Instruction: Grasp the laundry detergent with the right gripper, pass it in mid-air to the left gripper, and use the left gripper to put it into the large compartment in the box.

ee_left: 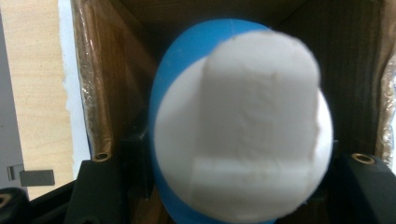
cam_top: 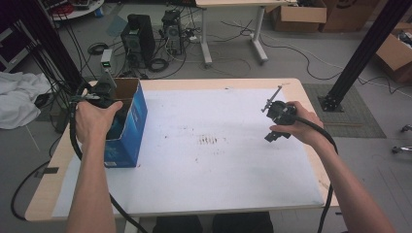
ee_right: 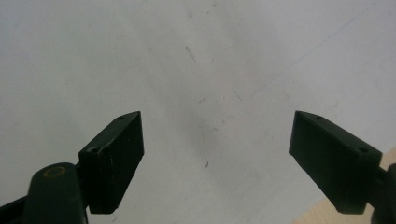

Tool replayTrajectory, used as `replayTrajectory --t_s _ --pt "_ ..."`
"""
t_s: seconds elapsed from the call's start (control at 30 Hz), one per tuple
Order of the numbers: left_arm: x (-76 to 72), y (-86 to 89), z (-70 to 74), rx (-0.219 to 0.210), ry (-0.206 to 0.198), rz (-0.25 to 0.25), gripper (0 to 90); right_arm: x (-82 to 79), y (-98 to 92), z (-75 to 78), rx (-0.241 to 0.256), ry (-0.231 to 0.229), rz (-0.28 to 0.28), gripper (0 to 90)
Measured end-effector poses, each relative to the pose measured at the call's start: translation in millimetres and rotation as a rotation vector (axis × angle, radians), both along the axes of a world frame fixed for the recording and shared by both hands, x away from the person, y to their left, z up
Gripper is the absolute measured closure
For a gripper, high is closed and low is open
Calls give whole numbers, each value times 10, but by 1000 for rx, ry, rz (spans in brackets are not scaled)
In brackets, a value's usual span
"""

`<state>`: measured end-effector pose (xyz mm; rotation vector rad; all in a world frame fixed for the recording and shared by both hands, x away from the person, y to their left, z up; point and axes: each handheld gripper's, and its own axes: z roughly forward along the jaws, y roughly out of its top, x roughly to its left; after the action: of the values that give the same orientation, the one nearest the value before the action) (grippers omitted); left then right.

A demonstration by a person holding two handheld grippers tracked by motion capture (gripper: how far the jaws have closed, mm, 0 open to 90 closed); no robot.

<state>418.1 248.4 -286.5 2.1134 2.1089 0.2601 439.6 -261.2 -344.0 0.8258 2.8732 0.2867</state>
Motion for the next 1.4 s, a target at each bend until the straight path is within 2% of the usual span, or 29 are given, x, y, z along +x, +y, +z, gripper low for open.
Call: replayTrajectory --t_s 1.1,1.4 --pt "-4 -69 -12 34 -8 -10 353 -13 -29 -21 -8 8 -2 178" --pt "-18 -68 -2 26 -12 -9 338 -16 -35 -27 -9 10 -6 178"
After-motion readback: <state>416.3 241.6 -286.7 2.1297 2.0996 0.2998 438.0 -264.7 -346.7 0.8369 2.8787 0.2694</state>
